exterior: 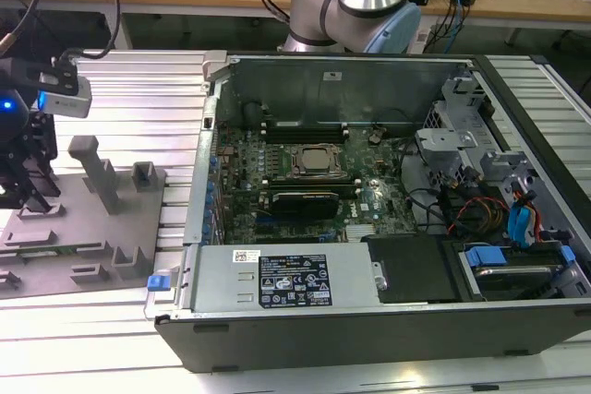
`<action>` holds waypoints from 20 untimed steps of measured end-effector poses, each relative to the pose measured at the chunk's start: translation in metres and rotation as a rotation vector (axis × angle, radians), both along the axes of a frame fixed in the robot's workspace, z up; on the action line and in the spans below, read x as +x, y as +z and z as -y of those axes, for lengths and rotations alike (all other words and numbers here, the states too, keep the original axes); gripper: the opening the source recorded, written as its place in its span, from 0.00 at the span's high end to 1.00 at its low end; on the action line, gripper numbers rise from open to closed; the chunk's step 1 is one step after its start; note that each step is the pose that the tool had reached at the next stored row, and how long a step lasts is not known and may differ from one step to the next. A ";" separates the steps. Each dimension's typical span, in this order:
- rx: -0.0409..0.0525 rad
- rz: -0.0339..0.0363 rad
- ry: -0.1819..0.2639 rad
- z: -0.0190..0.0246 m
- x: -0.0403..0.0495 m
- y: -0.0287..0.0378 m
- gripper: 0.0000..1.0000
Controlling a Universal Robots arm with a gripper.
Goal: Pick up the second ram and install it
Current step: 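Pick up the second ram and move it above second insertion slot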
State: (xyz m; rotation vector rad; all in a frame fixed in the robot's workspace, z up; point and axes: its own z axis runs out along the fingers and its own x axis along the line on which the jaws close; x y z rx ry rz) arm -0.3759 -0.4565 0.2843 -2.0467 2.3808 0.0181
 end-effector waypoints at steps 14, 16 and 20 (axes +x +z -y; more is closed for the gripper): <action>0.0001 0.0001 0.003 0.0131 -0.0072 -0.0217 0.70; 0.0001 0.0001 0.013 0.0148 -0.0132 -0.0307 0.70; 0.0000 0.0000 0.029 0.0155 -0.0220 -0.0449 0.70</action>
